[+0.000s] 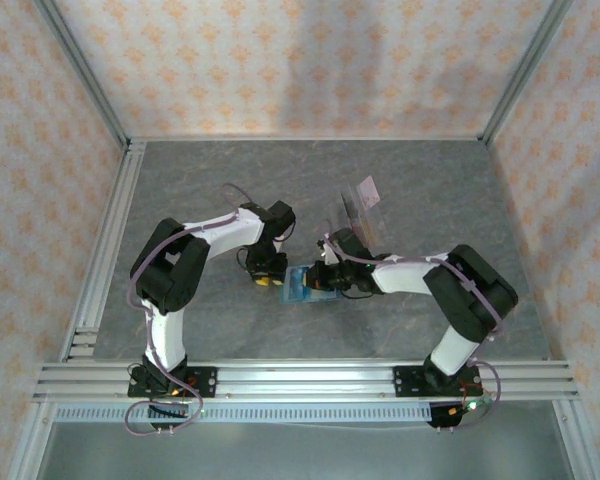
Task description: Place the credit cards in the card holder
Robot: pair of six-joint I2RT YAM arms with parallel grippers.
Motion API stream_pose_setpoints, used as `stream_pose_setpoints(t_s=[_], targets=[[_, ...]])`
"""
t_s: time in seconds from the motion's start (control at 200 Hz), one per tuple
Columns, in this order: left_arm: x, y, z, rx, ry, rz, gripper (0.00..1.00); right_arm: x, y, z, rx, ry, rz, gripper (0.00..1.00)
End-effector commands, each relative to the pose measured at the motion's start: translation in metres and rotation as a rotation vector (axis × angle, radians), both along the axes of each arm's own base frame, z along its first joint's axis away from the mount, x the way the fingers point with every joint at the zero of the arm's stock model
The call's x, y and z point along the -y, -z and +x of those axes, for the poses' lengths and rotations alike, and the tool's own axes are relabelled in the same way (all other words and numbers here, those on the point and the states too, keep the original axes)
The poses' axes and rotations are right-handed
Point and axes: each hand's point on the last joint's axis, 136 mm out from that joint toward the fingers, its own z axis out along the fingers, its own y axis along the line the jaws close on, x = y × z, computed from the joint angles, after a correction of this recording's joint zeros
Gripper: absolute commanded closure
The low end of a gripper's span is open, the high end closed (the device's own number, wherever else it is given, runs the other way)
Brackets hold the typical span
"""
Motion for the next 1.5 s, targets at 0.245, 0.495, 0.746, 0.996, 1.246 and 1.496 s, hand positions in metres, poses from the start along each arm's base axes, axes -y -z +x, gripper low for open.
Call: stream_pose_setpoints(t_s=[0.245, 0.495, 0.746, 0.996, 1.246, 1.496], targets=[[-0.023, 0.023, -0.028, -0.099, -0.014, 0.083, 0.69, 0.003, 0.021, -0.011, -0.072, -0.036, -0.064, 1.00], [-0.023, 0.024, -0.028, -0.101, -0.014, 0.081, 0.69, -0.004, 0.021, -0.006, -0.084, -0.040, -0.057, 1.00], [-0.023, 0.023, -0.026, -0.096, -0.014, 0.079, 0.69, -0.006, 0.018, -0.004, -0.087, -0.040, -0.058, 0.90], [-0.025, 0.024, -0.026, -0.099, -0.019, 0.076, 0.69, -0.001, 0.013, -0.005, -0.108, -0.048, -0.079, 0.64], [-0.026, 0.024, -0.026, -0.102, -0.022, 0.072, 0.69, 0.006, 0.002, 0.003, -0.098, -0.020, -0.065, 0.47], [-0.029, 0.023, -0.025, -0.106, -0.031, 0.066, 0.69, 0.017, -0.017, 0.009, -0.054, -0.020, -0.128, 0.41]])
